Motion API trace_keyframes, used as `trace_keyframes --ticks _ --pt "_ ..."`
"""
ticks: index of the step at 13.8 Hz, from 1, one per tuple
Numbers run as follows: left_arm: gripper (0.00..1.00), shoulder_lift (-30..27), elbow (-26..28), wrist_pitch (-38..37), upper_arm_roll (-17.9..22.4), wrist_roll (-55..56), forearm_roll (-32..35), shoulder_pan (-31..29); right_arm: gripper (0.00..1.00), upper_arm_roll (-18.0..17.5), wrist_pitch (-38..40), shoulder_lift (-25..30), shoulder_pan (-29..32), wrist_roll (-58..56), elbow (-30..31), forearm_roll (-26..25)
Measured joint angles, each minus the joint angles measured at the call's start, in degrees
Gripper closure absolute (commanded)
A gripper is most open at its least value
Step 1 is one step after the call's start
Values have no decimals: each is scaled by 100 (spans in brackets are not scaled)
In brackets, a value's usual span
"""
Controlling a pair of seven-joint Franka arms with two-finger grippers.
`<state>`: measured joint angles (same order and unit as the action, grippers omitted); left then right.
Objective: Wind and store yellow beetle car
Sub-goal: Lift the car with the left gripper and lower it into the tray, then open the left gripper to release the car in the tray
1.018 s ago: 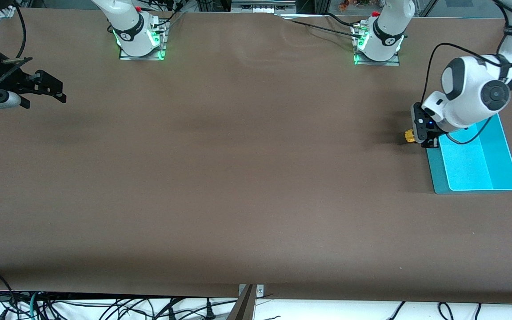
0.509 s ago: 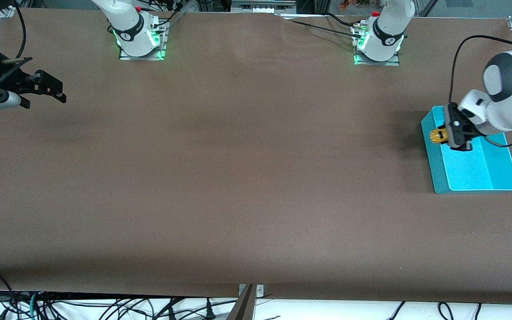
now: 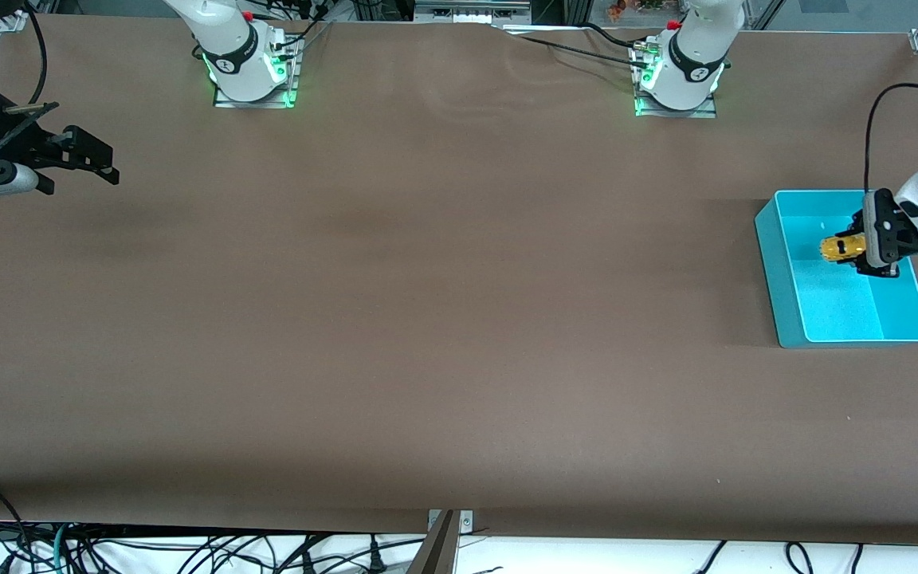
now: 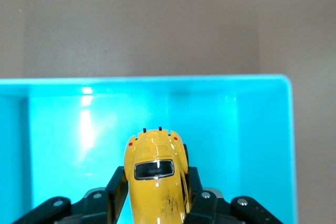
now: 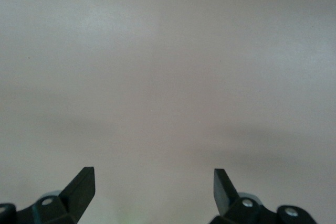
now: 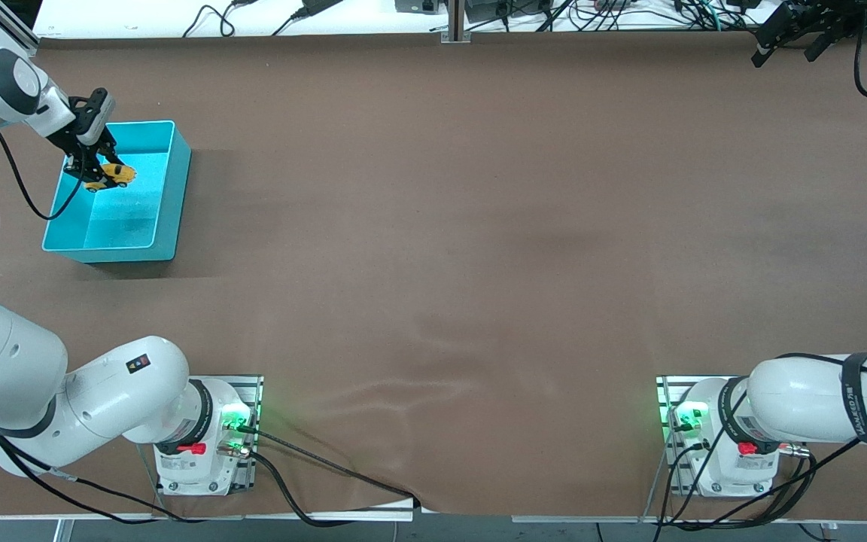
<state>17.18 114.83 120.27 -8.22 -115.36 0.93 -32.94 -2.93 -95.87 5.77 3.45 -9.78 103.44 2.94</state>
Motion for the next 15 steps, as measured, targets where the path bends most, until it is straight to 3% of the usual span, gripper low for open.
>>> trace_keyframes --ticks 8,13,14,15 --pt "100 973 -30 1369 -47 -573 279 -9 0 0 4 0 -1 0 0 0" --pt "100 1241 128 1841 -39 -570 279 -11 0 0 5 0 -7 0 0 0" --pt "94 1241 132 1853 -37 -570 279 -13 0 0 5 0 -7 0 0 0" --pt "72 1241 135 1860 -36 -570 279 -13 0 0 5 0 -7 0 0 0"
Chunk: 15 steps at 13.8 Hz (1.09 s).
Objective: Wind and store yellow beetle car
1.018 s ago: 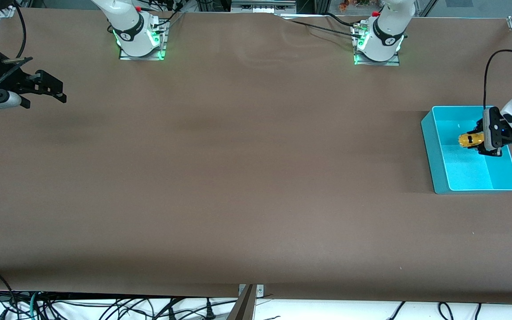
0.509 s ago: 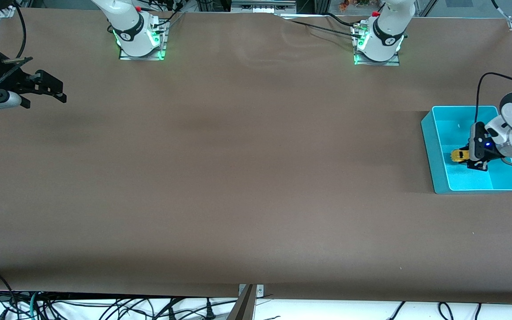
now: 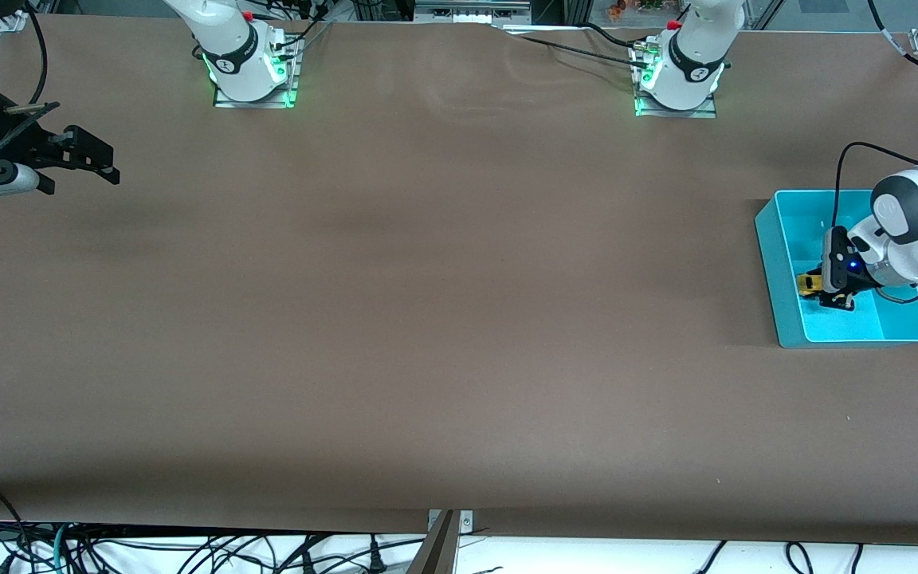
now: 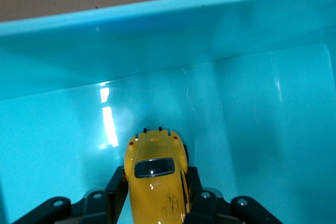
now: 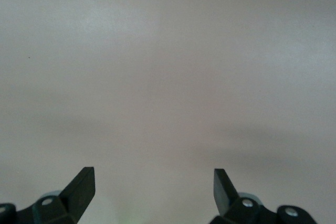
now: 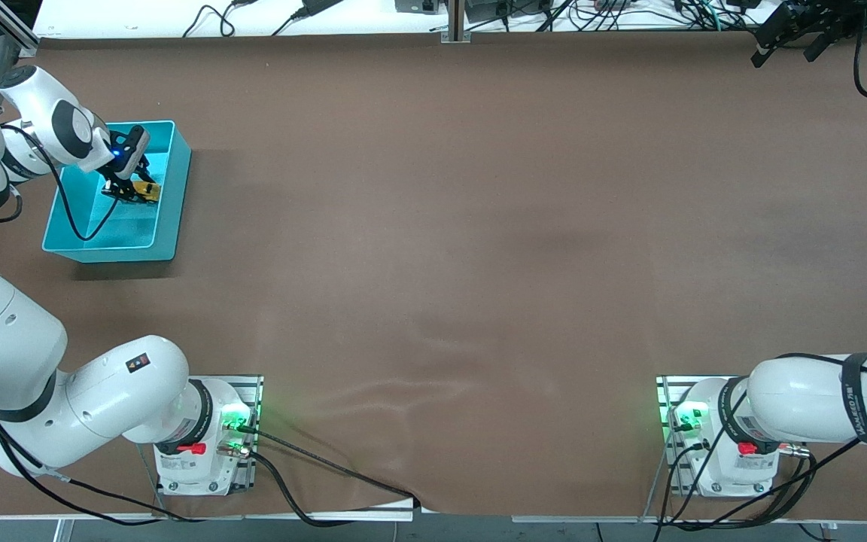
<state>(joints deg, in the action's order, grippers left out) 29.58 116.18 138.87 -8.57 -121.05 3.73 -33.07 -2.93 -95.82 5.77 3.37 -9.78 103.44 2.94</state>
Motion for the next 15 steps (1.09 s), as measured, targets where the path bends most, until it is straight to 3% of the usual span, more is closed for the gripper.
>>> trace_keyframes --ticks 1,2,3,8,15 --pt "49 0 1 3 1 1 0 0 0 0 0 0 0 0 0 0" --pt "19 -2 1 5 2 2 0 -2 0 0 0 0 0 0 0 0" --pt "0 -6 1 5 4 2 0 -3 0 0 0 0 0 0 0 0" --pt "0 -92 -57 -201 9 45 0 -13 0 0 0 0 -1 -2 0 0" --pt "0 -1000 -391 -1803 -20 1373 -1 4 0 -3 17 5 -70 -12 -52 0"
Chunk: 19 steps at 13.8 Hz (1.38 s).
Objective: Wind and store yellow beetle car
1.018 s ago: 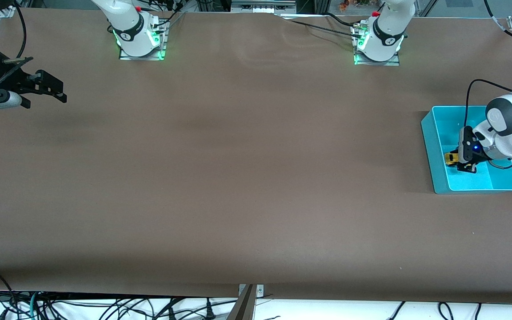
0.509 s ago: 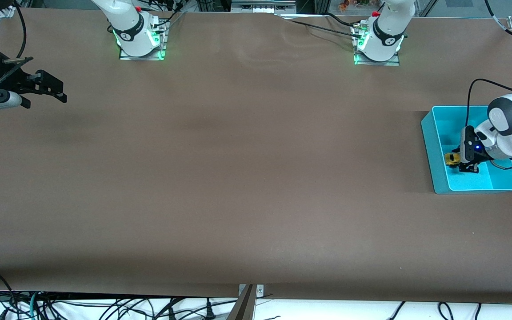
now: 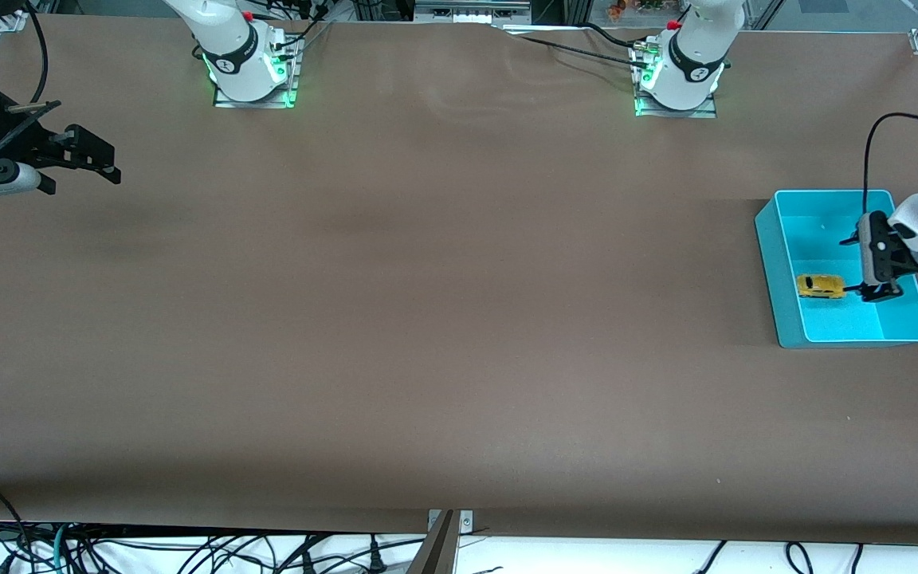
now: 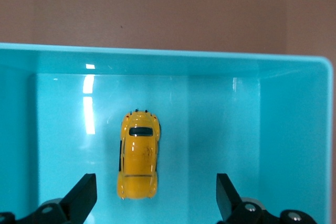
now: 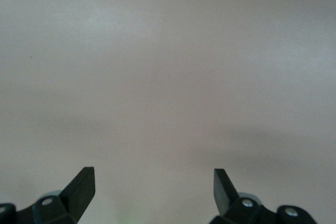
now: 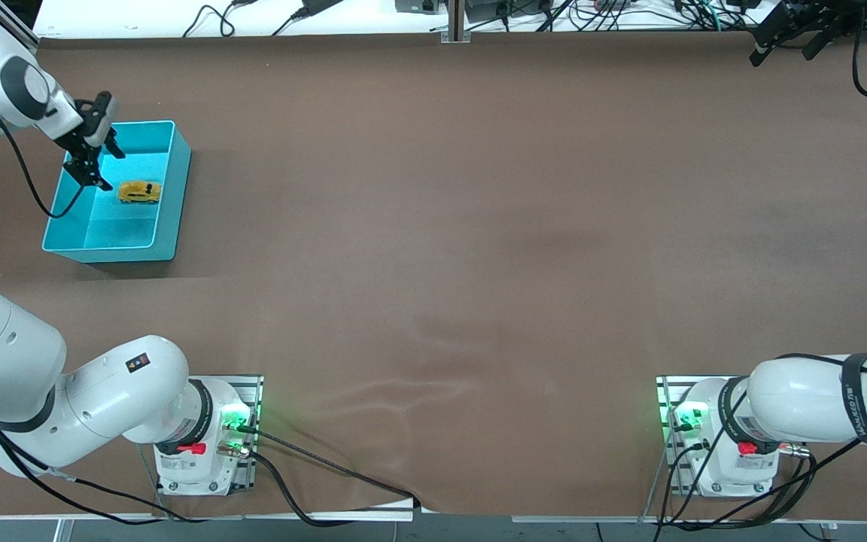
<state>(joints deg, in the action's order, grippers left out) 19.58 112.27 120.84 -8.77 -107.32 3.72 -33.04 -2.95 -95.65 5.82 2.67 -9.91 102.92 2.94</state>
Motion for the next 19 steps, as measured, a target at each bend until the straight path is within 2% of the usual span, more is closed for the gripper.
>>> trace_keyframes --ticks 3,8,11,19 --pt "0 -391 -73 -518 -48 1267 -85 267 0 -11 45 0 -87 0 -68 0" --pt "0 -822 -378 -1274 -80 3390 -729 1140 0 -25 52 0 -136 0 -122 0" --pt "0 -965 -777 -1800 -96 4750 -1047 1561 0 -26 106 0 -139 0 -146 0" --pt "0 -1228 -1980 -2955 -88 8481 -1062 2401 0 -26 144 0 -141 0 -158 0"
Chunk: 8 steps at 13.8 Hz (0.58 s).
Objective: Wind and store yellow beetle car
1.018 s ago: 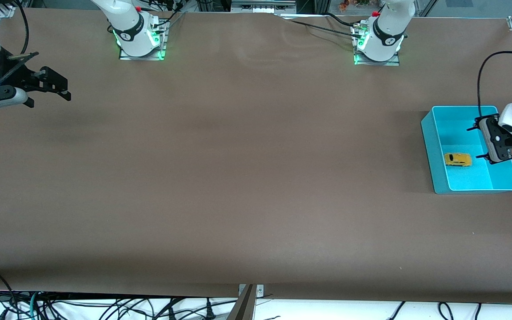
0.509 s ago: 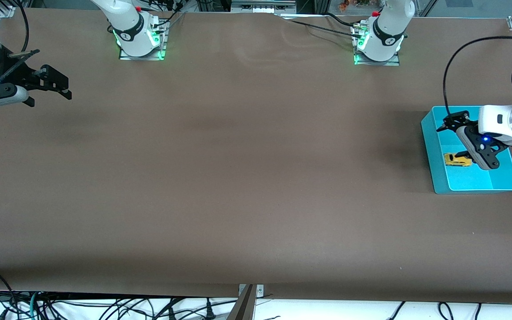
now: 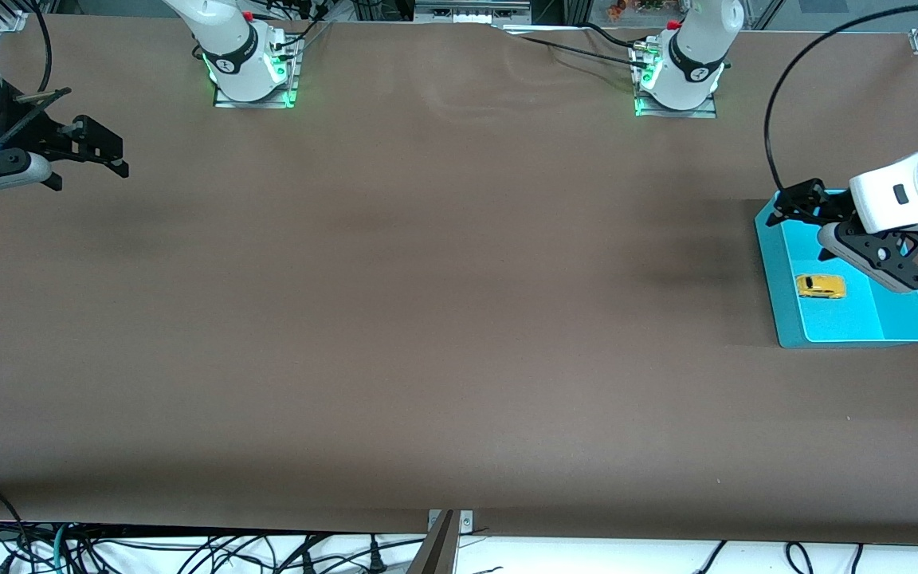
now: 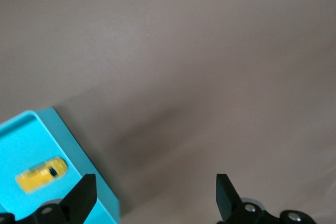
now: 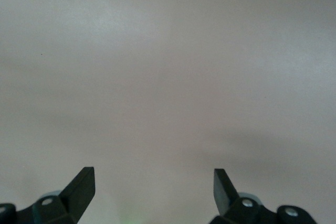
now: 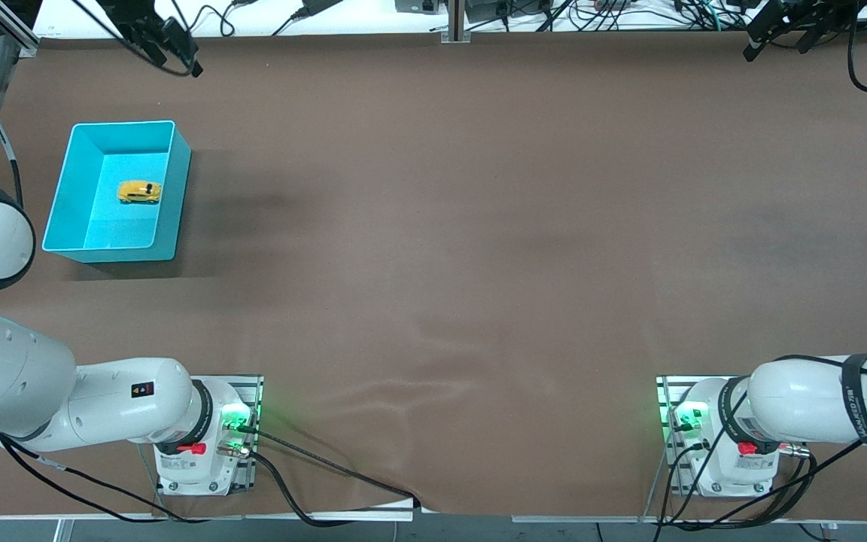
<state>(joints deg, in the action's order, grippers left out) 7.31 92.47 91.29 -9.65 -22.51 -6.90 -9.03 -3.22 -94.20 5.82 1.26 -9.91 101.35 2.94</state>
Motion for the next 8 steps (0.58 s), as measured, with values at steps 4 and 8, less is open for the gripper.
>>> trace_keyframes --ticks 4,8 --pt "0 -25 -356 -570 248 1876 10 288 0 0 5 0 0 0 -1 0" --pt "0 -195 -477 -870 361 2700 52 457 0 0 7 0 0 0 -2 0"
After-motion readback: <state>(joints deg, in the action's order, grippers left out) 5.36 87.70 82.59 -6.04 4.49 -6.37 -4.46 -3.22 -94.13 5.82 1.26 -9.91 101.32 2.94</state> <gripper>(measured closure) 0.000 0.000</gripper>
